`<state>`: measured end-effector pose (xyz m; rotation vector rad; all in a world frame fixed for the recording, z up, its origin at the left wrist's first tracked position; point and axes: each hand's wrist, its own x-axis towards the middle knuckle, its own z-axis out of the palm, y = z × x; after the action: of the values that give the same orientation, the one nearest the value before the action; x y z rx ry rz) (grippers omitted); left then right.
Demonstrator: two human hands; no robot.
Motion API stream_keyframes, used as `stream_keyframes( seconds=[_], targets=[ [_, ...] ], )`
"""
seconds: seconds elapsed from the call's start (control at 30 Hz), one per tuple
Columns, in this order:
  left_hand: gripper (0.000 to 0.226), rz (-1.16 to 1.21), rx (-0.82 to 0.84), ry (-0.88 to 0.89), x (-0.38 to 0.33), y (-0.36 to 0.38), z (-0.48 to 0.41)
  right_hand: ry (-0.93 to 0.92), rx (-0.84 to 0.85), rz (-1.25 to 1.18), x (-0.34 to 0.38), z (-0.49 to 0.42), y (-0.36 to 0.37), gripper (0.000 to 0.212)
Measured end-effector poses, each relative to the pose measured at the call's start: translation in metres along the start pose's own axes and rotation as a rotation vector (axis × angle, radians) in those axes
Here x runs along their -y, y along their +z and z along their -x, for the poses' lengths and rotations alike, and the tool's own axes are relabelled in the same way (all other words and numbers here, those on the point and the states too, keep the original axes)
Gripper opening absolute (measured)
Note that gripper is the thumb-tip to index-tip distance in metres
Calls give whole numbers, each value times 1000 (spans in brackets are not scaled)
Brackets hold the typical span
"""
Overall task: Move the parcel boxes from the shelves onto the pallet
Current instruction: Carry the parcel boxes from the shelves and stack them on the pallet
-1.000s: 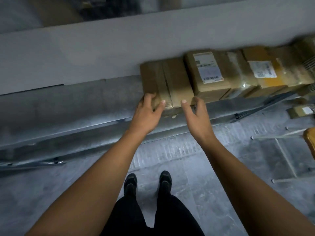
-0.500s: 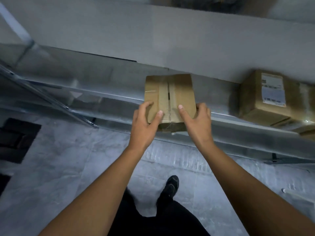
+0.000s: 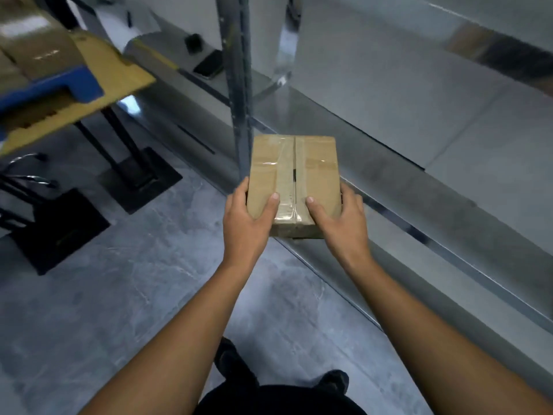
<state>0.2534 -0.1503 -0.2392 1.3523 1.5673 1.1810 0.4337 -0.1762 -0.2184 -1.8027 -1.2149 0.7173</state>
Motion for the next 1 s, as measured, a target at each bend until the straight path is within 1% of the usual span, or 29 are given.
stream_keyframes(
  seconds=[0.23,0.43,0.57,0.7,0.87,1.0],
  targets=[
    [72,45,-292,-47,41,-159,-53,-199,198,0,106,-3,156,80],
    [72,18,-515,-117,68,-264,-73,-327,364,-21,169,5,261,77],
    [68,11,-612,-143,87,-315,-88,-398,472,-48,200,4,325,76],
    [65,-16,-700,-190,109,-367,-116,-426,582,-58,233,-3,394,77],
    [70,-61,-802,-223,132,-434,-171,-451,707,-111,278,-24,491,74],
    [64,-74,-861,-280,140,-484,-222,-473,774,-115,324,-47,561,68]
  ],
)
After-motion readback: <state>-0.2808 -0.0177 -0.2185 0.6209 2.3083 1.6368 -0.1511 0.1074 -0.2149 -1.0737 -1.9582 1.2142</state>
